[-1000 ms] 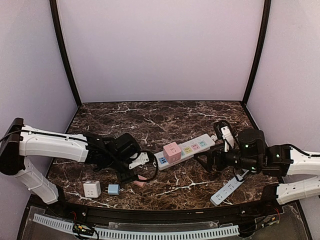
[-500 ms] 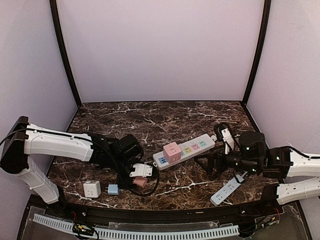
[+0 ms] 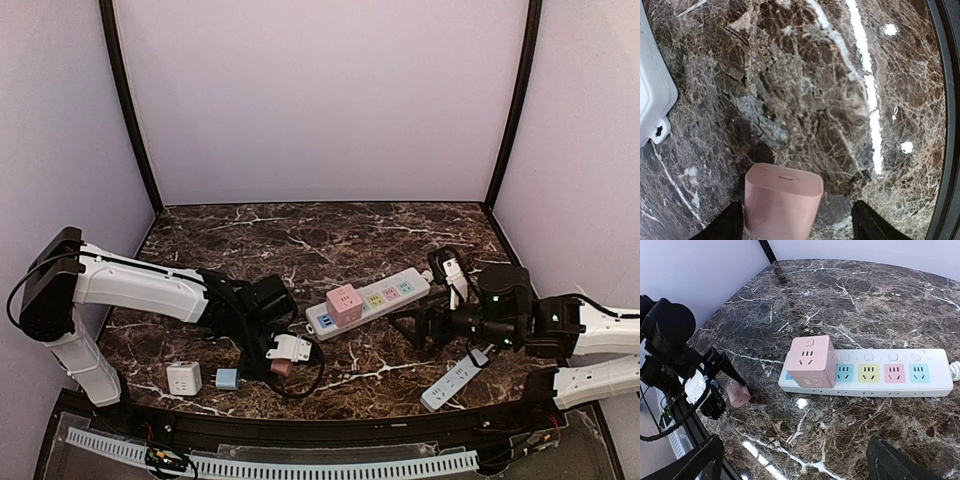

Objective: Insert the plug

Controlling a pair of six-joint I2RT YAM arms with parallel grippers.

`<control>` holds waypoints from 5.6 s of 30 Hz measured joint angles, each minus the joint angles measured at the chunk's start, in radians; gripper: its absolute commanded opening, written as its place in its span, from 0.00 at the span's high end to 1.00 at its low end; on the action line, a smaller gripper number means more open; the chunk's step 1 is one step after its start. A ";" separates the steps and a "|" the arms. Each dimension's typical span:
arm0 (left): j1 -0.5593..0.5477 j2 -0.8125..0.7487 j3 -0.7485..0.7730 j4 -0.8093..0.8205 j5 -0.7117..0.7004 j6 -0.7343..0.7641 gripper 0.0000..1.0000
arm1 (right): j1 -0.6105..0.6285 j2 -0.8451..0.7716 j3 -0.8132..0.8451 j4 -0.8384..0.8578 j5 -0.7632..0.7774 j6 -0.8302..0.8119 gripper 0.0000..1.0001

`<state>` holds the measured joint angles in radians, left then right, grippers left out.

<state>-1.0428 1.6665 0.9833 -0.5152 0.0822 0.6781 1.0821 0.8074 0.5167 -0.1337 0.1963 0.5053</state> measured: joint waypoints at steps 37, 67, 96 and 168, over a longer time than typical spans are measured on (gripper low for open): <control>0.035 -0.015 0.055 0.229 -0.025 -0.167 0.99 | 0.000 0.085 -0.003 0.033 0.045 0.097 0.02; -0.069 -0.163 -0.156 0.801 -0.037 -0.320 0.99 | -0.005 0.534 0.340 0.089 -0.315 0.229 0.42; -0.088 -0.152 -0.181 0.889 -0.152 -0.277 0.99 | -0.010 0.673 0.486 -0.040 -0.312 0.188 0.60; -0.187 0.224 0.126 0.842 -0.722 -1.126 0.00 | -0.245 0.392 0.490 -0.278 0.115 -0.056 1.00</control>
<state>-1.2301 1.8904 1.1091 0.3264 -0.6399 -0.4477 0.8375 1.1992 1.0065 -0.4122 0.3115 0.4488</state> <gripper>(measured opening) 0.996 0.256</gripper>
